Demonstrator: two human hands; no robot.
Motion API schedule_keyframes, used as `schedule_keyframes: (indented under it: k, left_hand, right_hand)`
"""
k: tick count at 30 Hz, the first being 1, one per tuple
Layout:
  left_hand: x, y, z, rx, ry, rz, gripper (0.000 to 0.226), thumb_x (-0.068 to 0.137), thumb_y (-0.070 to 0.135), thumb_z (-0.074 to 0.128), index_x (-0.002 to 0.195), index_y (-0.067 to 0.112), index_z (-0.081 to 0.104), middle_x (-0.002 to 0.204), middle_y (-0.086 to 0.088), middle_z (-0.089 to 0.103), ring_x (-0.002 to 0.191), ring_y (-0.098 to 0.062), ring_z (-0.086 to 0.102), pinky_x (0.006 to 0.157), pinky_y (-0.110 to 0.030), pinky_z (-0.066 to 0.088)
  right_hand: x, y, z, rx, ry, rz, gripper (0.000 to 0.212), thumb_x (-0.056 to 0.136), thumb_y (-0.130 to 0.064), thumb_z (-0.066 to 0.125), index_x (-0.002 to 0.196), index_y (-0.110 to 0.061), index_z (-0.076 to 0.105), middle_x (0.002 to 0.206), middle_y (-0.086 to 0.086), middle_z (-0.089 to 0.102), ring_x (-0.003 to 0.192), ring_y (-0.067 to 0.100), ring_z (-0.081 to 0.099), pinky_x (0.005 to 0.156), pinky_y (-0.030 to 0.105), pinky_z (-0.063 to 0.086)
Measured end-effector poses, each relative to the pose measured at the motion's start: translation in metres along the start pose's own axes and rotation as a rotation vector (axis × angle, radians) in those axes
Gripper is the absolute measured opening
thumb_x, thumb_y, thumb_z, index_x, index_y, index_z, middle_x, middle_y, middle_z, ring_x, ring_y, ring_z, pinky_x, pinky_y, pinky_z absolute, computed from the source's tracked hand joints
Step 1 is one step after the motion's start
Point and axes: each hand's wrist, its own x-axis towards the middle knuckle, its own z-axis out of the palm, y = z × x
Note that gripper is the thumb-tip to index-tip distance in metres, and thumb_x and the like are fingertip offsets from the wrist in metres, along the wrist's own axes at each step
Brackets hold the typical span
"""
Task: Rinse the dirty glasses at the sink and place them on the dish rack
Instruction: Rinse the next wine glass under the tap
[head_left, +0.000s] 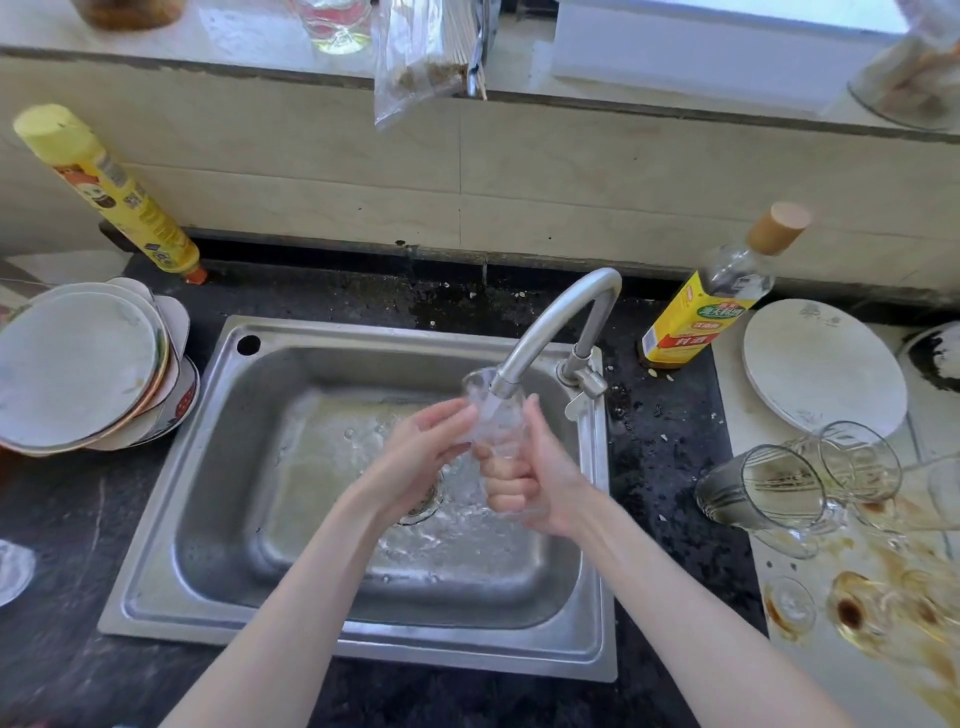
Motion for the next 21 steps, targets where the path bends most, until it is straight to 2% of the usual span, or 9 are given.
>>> schedule_keyframes:
  k: [3,6,8,10,12,13,16,19,21]
  left_hand:
    - [-0.006,-0.003,0.000,-0.073,-0.165,0.008,0.051,0.078,0.045,0.068,0.112,0.008,0.063,0.085,0.000,0.065,0.080,-0.014,0.058,0.084,-0.027,0.048]
    - [-0.005,0.001,0.001,-0.087,-0.179,0.053,0.072,0.074,0.055,0.068,0.125,0.005,0.057,0.104,-0.010,0.063,0.092,-0.022,0.055,0.090,-0.032,0.042]
    - [-0.004,0.003,0.002,-0.047,-0.108,0.079,0.075,0.070,0.059,0.069,0.121,0.005,0.060,0.106,-0.008,0.066,0.094,-0.018,0.059,0.085,-0.027,0.047]
    - [-0.002,0.003,0.002,-0.051,0.004,0.081,0.066,0.072,0.054,0.071,0.114,0.004,0.063,0.098,-0.007,0.069,0.089,-0.018,0.062,0.080,-0.027,0.049]
    - [0.000,0.002,0.005,-0.062,0.095,0.076,0.052,0.078,0.044,0.066,0.110,0.002,0.063,0.091,-0.007,0.070,0.084,-0.021,0.061,0.076,-0.026,0.049]
    - [0.001,0.001,0.005,-0.081,0.123,0.067,0.055,0.075,0.044,0.067,0.109,0.001,0.062,0.087,-0.006,0.069,0.080,-0.020,0.061,0.070,-0.025,0.050]
    - [0.002,-0.003,0.002,-0.198,0.059,0.028,0.077,0.061,0.057,0.077,0.107,-0.001,0.057,0.076,-0.008,0.065,0.060,-0.017,0.059,0.062,-0.029,0.048]
    - [0.002,-0.001,-0.002,-0.203,-0.025,-0.059,0.063,0.068,0.061,0.069,0.093,0.003,0.064,0.075,-0.011,0.062,0.052,-0.015,0.055,0.059,-0.028,0.046]
    - [0.006,0.002,-0.001,-0.207,0.072,-0.174,0.056,0.074,0.060,0.060,0.091,0.007,0.064,0.073,-0.007,0.064,0.048,-0.015,0.052,0.052,-0.026,0.044]
  right_hand:
    - [-0.004,-0.010,-0.002,0.099,-0.189,0.069,0.075,0.082,-0.077,0.017,0.073,-0.009,0.047,0.036,-0.010,0.027,0.031,0.004,0.012,0.027,0.014,0.023]
    - [-0.007,-0.011,-0.001,-0.092,-0.231,0.028,0.078,0.083,-0.076,0.011,0.085,-0.009,0.050,0.042,-0.008,0.029,0.031,0.003,0.024,0.034,0.016,0.033]
    - [-0.005,-0.006,-0.003,-0.217,-0.161,-0.034,0.077,0.084,-0.075,0.010,0.101,-0.015,0.055,0.047,-0.005,0.032,0.037,0.007,0.032,0.044,0.020,0.039]
    - [-0.002,0.001,-0.003,-0.387,-0.048,-0.116,0.070,0.086,-0.071,0.017,0.106,-0.019,0.059,0.051,-0.001,0.036,0.045,0.012,0.040,0.054,0.025,0.046]
    - [-0.004,0.007,-0.001,-0.623,0.085,-0.226,0.046,0.094,-0.051,0.036,0.093,-0.013,0.061,0.051,-0.005,0.045,0.052,0.011,0.049,0.069,0.031,0.049]
    - [-0.005,0.008,-0.001,-0.675,0.107,-0.257,0.032,0.097,-0.036,0.043,0.085,-0.011,0.059,0.051,-0.006,0.047,0.052,0.009,0.050,0.073,0.031,0.048]
    - [-0.010,0.005,0.002,-0.518,0.006,-0.160,0.026,0.098,-0.017,0.045,0.075,-0.011,0.054,0.046,-0.008,0.048,0.047,0.007,0.052,0.063,0.023,0.049]
    - [-0.013,-0.002,0.010,-0.311,-0.035,-0.029,0.027,0.097,-0.021,0.046,0.075,-0.010,0.056,0.047,-0.006,0.049,0.042,0.006,0.051,0.054,0.021,0.047]
    - [-0.014,-0.004,0.016,-0.164,-0.037,0.025,0.027,0.098,-0.023,0.045,0.080,-0.008,0.058,0.053,-0.003,0.052,0.045,0.007,0.052,0.054,0.020,0.047]
